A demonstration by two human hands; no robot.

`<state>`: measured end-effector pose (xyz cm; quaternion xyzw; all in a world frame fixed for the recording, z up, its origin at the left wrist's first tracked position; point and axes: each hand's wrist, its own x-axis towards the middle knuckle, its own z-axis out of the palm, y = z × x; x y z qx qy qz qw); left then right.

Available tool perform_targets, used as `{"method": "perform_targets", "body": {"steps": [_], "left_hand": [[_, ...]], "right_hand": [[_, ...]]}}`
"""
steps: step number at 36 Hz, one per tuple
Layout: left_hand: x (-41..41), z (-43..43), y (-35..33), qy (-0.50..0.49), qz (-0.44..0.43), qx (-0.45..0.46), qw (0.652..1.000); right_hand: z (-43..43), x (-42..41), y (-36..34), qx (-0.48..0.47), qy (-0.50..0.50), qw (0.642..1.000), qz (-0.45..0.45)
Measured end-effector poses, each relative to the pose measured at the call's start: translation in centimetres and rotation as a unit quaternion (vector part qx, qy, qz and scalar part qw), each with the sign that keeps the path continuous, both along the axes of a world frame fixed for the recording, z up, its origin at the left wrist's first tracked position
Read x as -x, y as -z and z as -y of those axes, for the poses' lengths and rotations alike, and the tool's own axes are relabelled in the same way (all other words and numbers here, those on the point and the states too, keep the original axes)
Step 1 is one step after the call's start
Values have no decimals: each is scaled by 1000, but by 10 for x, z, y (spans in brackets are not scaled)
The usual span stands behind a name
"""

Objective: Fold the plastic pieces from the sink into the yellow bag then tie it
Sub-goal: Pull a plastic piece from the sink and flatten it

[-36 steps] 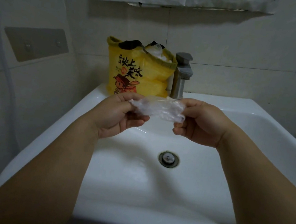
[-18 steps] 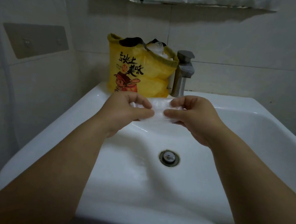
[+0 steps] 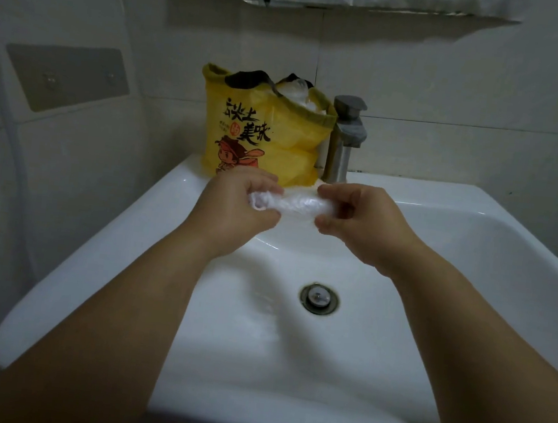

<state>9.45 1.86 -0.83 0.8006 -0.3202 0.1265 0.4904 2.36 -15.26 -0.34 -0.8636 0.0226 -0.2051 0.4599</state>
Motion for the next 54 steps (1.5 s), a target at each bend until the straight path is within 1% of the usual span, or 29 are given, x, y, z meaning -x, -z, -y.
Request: {"method": "perform_targets", "body": {"steps": [2, 6, 9, 11, 14, 17, 20, 21, 23, 24, 25, 26, 28, 29, 32, 36, 37, 38, 41, 43, 45, 47, 49, 54], "left_hand": [[-1, 0, 1, -5, 10, -9, 1000], [-2, -2, 2, 14, -11, -20, 1000], [-4, -4, 0, 45, -68, 3, 997], [-5, -4, -1, 82, -127, 52, 987], [-2, -3, -6, 116, -218, 135, 959], [-2, -4, -10, 117, -257, 194, 939], [-5, -3, -11, 116, -295, 269, 910], [-6, -2, -10, 124, -301, 295, 898], [-6, 1, -10, 170, -318, 340, 869], [-5, 4, -9, 197, -342, 334, 856], [-2, 7, -7, 213, -366, 307, 852], [4, 10, -4, 222, -381, 257, 860], [17, 20, 2, 218, -377, 144, 888], [20, 25, 4, 209, -373, 123, 896], [20, 32, 3, 192, -370, 158, 895], [11, 21, -7, 177, -398, 237, 868], [10, 19, -7, 165, -393, 250, 870], [8, 16, -8, 141, -380, 254, 878], [4, 11, -6, 57, -322, 250, 911], [3, 7, -5, 27, -288, 245, 925], [1, 4, -4, 15, -252, 217, 943], [1, 0, -3, 23, -237, 182, 954], [1, -3, -4, 46, -242, 154, 957], [3, -10, -8, 104, -282, 100, 948]], "right_hand": [[1, 0, 1, 43, 1, 999, -2], [3, 2, -1, 115, 5, 993, 10], [4, 3, -3, 139, 16, 990, 21], [5, 3, -3, 129, 10, 991, 15], [4, 5, -5, 58, -25, 998, -11], [3, 6, -6, -44, -65, 997, -17], [-1, 6, -8, -116, -87, 989, -38], [-3, 6, -8, -140, -93, 985, -42], [-9, 5, -8, -188, -104, 976, -40], [-13, 5, -8, -210, -110, 971, -40], [-17, 5, -7, -227, -118, 966, -42], [-21, 5, -7, -239, -130, 961, -45], [-28, 4, -4, -240, -150, 957, -55], [-29, 3, -3, -230, -151, 959, -63], [-29, 2, -2, -208, -148, 963, -81], [-23, 3, -5, -223, -138, 959, -108], [-21, 4, -6, -228, -134, 958, -114], [-20, 4, -6, -232, -130, 957, -119], [-14, 6, -8, -236, -125, 955, -128], [-11, 6, -8, -246, -112, 955, -124], [-7, 6, -8, -262, -96, 954, -114], [-4, 5, -8, -272, -89, 952, -107], [-1, 6, -8, -277, -87, 952, -102], [9, 9, -11, -295, -107, 944, -97]]}}
